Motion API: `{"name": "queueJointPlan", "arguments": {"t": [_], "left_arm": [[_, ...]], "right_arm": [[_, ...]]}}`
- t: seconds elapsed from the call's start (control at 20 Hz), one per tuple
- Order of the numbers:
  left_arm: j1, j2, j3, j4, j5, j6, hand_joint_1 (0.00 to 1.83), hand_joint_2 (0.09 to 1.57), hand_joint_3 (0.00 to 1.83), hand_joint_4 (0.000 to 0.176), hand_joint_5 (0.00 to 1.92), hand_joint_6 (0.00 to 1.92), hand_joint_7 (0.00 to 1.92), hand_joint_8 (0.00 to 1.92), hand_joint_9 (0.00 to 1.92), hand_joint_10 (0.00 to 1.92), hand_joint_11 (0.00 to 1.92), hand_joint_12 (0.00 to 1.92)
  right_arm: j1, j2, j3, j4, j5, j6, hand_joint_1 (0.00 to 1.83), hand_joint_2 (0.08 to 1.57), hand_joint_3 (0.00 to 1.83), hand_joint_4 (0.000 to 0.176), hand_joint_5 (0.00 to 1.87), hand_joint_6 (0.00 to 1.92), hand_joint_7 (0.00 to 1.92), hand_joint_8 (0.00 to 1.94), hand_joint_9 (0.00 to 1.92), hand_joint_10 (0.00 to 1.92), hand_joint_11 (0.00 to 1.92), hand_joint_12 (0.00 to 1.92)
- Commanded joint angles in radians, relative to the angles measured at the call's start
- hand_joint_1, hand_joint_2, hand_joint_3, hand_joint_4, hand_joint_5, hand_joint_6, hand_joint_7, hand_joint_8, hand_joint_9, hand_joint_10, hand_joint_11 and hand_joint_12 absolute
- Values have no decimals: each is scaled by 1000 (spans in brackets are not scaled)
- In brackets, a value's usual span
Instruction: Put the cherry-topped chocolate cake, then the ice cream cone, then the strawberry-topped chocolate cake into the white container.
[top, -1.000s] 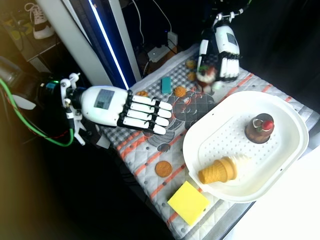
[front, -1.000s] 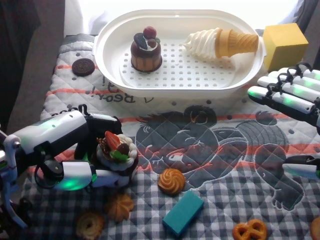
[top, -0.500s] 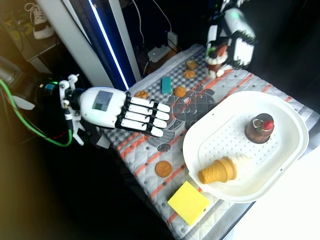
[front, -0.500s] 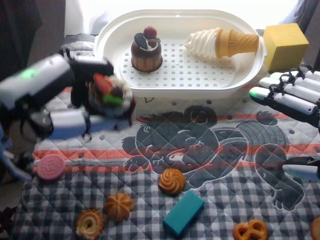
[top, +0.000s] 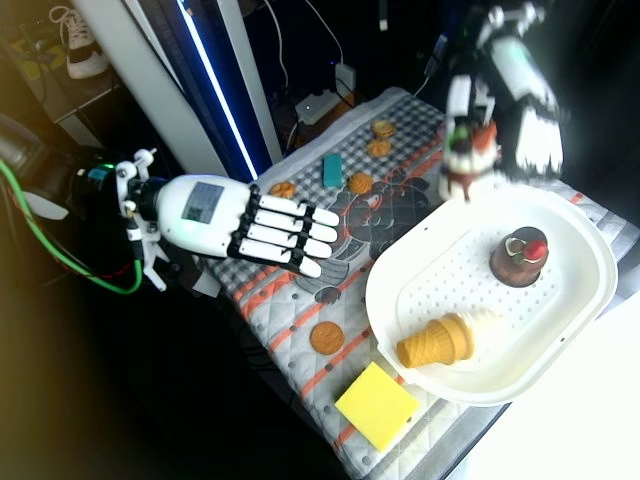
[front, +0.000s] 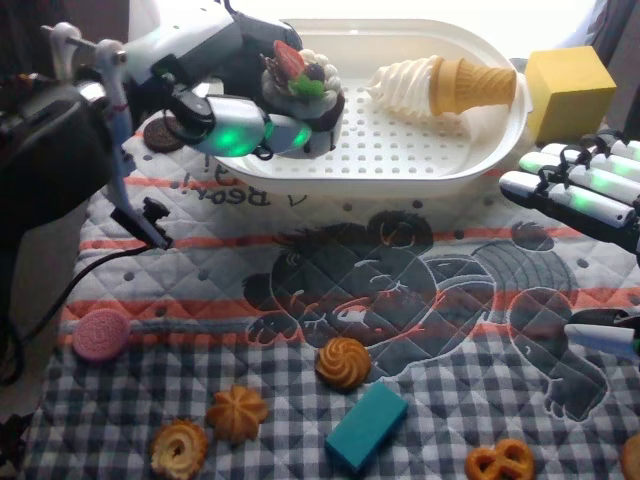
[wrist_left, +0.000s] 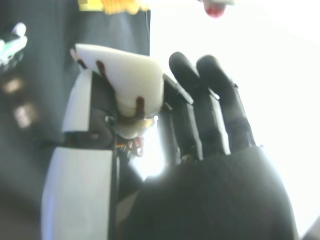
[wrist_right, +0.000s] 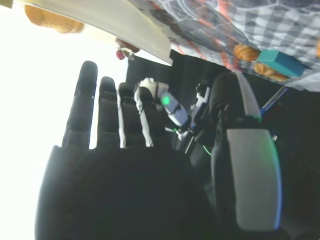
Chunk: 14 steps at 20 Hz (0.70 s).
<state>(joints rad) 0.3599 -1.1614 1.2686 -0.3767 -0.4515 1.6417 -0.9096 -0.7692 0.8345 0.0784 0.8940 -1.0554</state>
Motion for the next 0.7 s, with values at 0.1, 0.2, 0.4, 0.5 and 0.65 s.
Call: {"name": "queueJointPlan", "arguments": {"t": [0.1,0.2,0.4,0.5,0.65], "left_arm": [[-18,-38,49,-17,-47,-7,1166,1266,4,0,581,1444,812,1420,502,1412,175,1921],[-16,-51,60,-23,-33,-5,1099,1184,0,0,352,1121,418,1195,325,1320,118,1868],[-10,-53,61,-37,-31,9,981,1078,0,32,84,813,79,910,8,1283,2,1920],[-7,-49,52,-36,-45,9,939,1046,0,65,29,750,3,795,0,1183,0,1921],[-5,-36,33,-23,-60,9,947,1029,0,71,2,793,0,719,0,1161,0,1921]], "right_arm": [[4,3,5,2,124,3,569,1219,1,0,0,0,0,0,39,17,0,667],[4,3,5,2,124,4,570,1227,2,0,0,0,0,0,39,20,0,719],[3,3,5,2,124,6,601,1215,0,0,0,0,0,0,53,39,0,839],[1,3,5,2,125,7,628,1224,2,0,0,0,0,0,40,42,0,789],[1,3,5,3,128,8,617,1221,0,0,0,0,0,0,26,45,0,740]]}}
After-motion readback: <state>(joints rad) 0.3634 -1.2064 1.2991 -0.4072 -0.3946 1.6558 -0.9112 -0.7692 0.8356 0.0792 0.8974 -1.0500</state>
